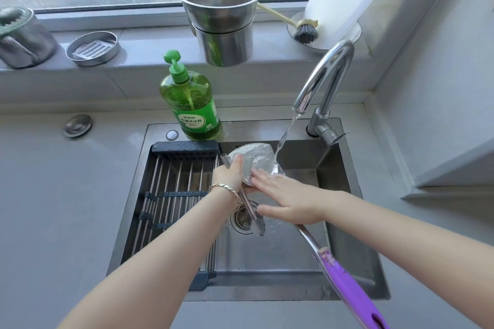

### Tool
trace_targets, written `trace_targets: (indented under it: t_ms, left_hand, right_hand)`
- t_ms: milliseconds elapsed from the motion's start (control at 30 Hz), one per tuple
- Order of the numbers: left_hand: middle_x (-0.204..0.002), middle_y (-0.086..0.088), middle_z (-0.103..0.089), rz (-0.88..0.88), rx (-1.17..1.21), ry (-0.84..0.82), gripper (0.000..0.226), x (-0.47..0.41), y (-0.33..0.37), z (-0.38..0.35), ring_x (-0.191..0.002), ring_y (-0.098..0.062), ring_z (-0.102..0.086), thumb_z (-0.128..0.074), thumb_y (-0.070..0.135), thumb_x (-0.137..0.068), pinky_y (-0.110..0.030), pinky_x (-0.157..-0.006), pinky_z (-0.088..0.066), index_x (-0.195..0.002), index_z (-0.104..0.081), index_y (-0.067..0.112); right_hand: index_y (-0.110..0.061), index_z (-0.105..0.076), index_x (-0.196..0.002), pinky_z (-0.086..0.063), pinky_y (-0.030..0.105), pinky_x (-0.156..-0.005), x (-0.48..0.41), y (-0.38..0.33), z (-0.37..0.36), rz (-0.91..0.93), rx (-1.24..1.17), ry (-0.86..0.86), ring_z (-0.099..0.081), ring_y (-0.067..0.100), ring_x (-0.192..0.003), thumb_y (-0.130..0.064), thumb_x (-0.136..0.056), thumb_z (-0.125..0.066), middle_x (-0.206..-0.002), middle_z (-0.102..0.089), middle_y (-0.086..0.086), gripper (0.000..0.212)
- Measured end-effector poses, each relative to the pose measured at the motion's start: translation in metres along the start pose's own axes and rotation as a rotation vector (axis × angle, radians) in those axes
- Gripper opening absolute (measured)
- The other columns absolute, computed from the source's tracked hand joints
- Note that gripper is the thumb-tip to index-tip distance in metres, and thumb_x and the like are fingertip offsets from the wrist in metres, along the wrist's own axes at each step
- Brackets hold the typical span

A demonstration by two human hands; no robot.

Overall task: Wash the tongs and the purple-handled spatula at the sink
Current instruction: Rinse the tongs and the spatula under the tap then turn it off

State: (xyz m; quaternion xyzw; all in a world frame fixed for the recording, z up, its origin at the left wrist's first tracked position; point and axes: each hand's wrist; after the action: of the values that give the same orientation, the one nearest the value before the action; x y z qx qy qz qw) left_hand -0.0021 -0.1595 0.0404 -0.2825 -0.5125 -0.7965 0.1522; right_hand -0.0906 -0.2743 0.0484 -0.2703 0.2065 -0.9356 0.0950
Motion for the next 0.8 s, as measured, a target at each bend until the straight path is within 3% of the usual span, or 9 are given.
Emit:
trace_targets:
  t_ms: [100, 233, 367, 467, 500, 567, 633, 700, 800]
  left_hand:
    - [-0.104, -0.014, -0.064, -0.016, -0.024, -0.02, 0.039, 0.003, -0.002, -0.003, -0.089, -0.029, -0.06, -0.048, 0.032, -0.095, -0.029, -0.075, -0.045, -0.114, -0.059, 0.0]
    - [-0.092, -0.016, -0.061, -0.033, -0.056, -0.025, 0.033, 0.007, 0.004, -0.01, -0.088, -0.029, -0.06, -0.05, 0.03, -0.094, -0.029, -0.075, -0.043, -0.101, -0.062, 0.0]
    - [-0.109, -0.021, -0.065, -0.061, -0.005, 0.122, 0.04, -0.001, 0.012, 0.002, -0.101, -0.033, -0.062, -0.051, 0.032, -0.094, -0.034, -0.085, -0.047, -0.11, -0.061, -0.003]
    - [-0.114, -0.023, -0.063, -0.062, 0.091, 0.207, 0.046, -0.007, 0.02, 0.005, -0.105, -0.035, -0.061, -0.05, 0.034, -0.094, -0.039, -0.093, -0.049, -0.115, -0.058, -0.006]
    - [-0.115, -0.023, -0.063, -0.061, 0.126, 0.234, 0.047, -0.008, 0.023, 0.006, -0.105, -0.036, -0.061, -0.05, 0.034, -0.093, -0.041, -0.094, -0.049, -0.115, -0.058, -0.007]
    - [-0.115, -0.023, -0.063, -0.051, 0.17, 0.286, 0.049, -0.011, 0.028, 0.006, -0.106, -0.036, -0.061, -0.05, 0.036, -0.093, -0.042, -0.095, -0.048, -0.115, -0.058, -0.007]
    - [-0.115, -0.023, -0.064, -0.062, 0.188, 0.306, 0.048, -0.009, 0.031, 0.005, -0.106, -0.036, -0.061, -0.049, 0.035, -0.094, -0.04, -0.093, -0.049, -0.114, -0.059, -0.008]
    - [-0.114, -0.023, -0.064, -0.084, 0.198, 0.318, 0.047, -0.005, 0.034, 0.005, -0.106, -0.035, -0.06, -0.048, 0.033, -0.095, -0.036, -0.09, -0.047, -0.112, -0.059, -0.009]
    - [-0.116, -0.023, -0.062, -0.094, 0.257, 0.384, 0.047, -0.006, 0.042, 0.015, -0.108, -0.035, -0.059, -0.048, 0.033, -0.095, -0.034, -0.088, -0.046, -0.112, -0.058, -0.009]
  right_hand:
    - [-0.008, 0.004, -0.15, 0.004, 0.031, -0.118, -0.007, 0.009, 0.007, -0.17, -0.041, 0.089, 0.01, 0.012, -0.145, -0.051, -0.096, -0.026, -0.158, 0.012, 0.006, 0.075]
    - [-0.01, 0.008, -0.15, 0.006, 0.035, -0.119, -0.015, -0.002, 0.012, -0.11, -0.096, 0.11, 0.013, 0.012, -0.145, -0.05, -0.095, -0.033, -0.157, 0.013, 0.005, 0.079]
    - [-0.01, 0.005, -0.15, 0.007, 0.018, -0.112, -0.005, -0.001, 0.002, -0.081, -0.236, 0.091, 0.012, 0.01, -0.144, -0.035, -0.099, -0.038, -0.156, 0.017, 0.003, 0.072]
    - [-0.003, -0.015, -0.149, -0.008, 0.026, -0.116, -0.019, 0.006, 0.01, -0.267, -0.56, 0.155, -0.013, 0.02, -0.145, -0.029, -0.101, -0.033, -0.157, -0.01, 0.013, 0.057]
    - [0.0, -0.035, -0.139, -0.027, 0.035, -0.113, -0.025, 0.007, 0.014, -0.307, -0.644, 0.144, -0.038, 0.026, -0.134, -0.029, -0.101, -0.033, -0.147, -0.035, 0.018, 0.048]
    - [-0.002, -0.057, -0.104, -0.056, 0.033, -0.073, -0.035, 0.004, 0.021, -0.323, -0.748, 0.158, -0.068, 0.021, -0.078, -0.032, -0.1, -0.035, -0.098, -0.067, 0.014, 0.038]
    - [-0.009, -0.062, -0.08, -0.046, 0.019, -0.043, -0.045, -0.001, 0.032, -0.406, -0.756, 0.229, -0.055, 0.008, -0.042, -0.04, -0.098, -0.036, -0.058, -0.061, 0.0, 0.044]
    - [-0.013, -0.059, -0.067, -0.034, 0.016, -0.038, -0.057, 0.0, 0.04, -0.486, -0.771, 0.263, -0.041, 0.008, -0.035, -0.047, -0.097, -0.036, -0.039, -0.049, -0.008, 0.051]
    - [-0.017, -0.053, -0.065, -0.032, 0.019, -0.042, -0.057, 0.008, 0.049, -0.415, -0.836, 0.132, -0.035, 0.007, -0.033, -0.051, -0.095, -0.038, -0.037, -0.04, -0.01, 0.048]
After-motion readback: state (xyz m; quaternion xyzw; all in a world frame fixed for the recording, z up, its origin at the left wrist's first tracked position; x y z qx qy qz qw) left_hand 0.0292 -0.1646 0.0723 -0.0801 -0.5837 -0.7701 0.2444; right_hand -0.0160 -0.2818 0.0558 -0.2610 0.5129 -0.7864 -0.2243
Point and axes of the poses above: each hand's wrist, its own x-axis away from the middle knuckle, its own z-axis out of the back of the hand, y = z × x
